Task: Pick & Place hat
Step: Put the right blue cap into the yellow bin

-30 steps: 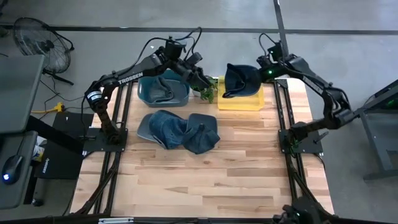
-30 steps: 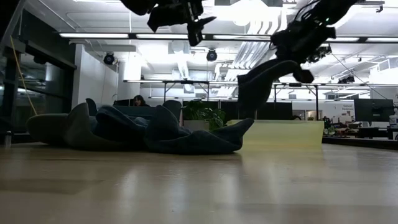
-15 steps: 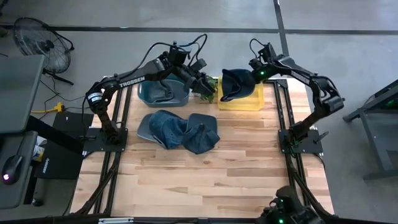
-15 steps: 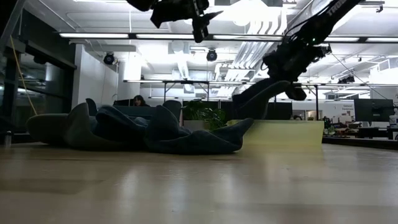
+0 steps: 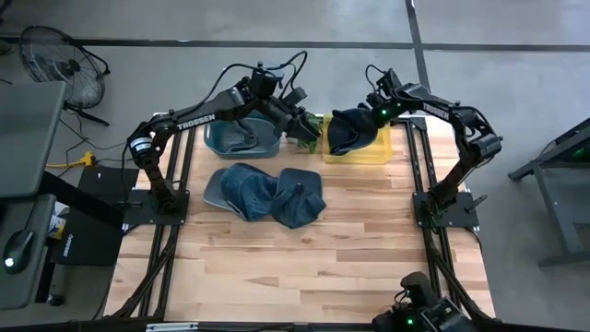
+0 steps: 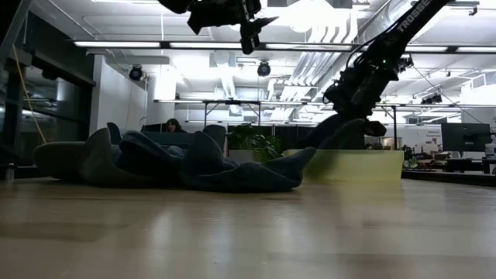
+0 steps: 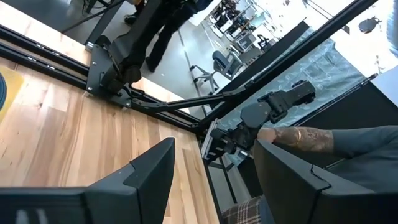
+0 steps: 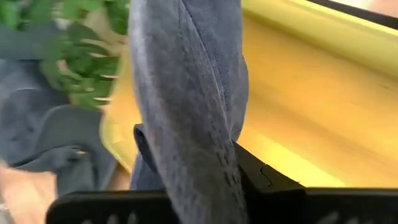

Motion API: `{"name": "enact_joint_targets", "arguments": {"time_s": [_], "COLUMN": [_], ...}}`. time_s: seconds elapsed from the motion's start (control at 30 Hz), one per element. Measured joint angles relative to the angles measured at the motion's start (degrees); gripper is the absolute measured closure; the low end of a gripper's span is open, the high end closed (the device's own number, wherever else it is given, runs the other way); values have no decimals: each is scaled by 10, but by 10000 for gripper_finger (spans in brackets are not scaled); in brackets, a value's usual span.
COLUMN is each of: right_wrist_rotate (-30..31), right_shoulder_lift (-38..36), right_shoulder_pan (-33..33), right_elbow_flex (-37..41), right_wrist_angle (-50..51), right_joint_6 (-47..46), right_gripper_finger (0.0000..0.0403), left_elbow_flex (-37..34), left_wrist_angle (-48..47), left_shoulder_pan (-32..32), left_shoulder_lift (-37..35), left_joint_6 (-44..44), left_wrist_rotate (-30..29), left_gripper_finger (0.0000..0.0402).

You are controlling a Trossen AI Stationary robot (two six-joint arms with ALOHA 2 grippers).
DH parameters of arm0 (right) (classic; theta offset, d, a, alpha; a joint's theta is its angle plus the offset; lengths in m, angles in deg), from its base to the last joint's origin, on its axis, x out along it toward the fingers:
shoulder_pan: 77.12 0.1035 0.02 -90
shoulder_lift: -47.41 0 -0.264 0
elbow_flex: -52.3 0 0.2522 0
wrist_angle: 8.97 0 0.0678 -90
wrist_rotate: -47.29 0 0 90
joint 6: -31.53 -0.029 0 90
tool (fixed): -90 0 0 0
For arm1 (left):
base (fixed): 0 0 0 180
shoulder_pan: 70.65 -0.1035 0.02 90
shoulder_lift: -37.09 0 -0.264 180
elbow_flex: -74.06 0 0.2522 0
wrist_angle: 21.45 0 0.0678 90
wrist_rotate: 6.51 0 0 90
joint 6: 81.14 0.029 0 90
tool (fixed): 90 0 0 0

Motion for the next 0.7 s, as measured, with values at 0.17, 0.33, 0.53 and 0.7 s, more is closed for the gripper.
{"name": "enact_joint_targets", "arguments": {"time_s": [0.17, 0.33, 0.53, 0.7], "right_wrist_rotate": [51, 79, 112, 114], "right_shoulder_lift": [0, 0, 0, 0], "right_shoulder_pan": [0, 0, 0, -5], "right_elbow_flex": [0, 0, 0, 0], "right_wrist_angle": [34, 42, 47, 64], "right_joint_6": [15, 16, 22, 28], "right_gripper_finger": [383, 382, 321, 248], "left_elbow_flex": [0, 0, 0, 0], "left_wrist_angle": [-11, -12, -13, -17], "left_shoulder_pan": [0, 0, 0, 0], "left_shoulder_lift": [0, 0, 0, 0], "left_joint_6": [0, 0, 0, 0], "left_wrist_rotate": [-12, -15, -19, -20], "left_gripper_finger": [186, 186, 186, 186]}}
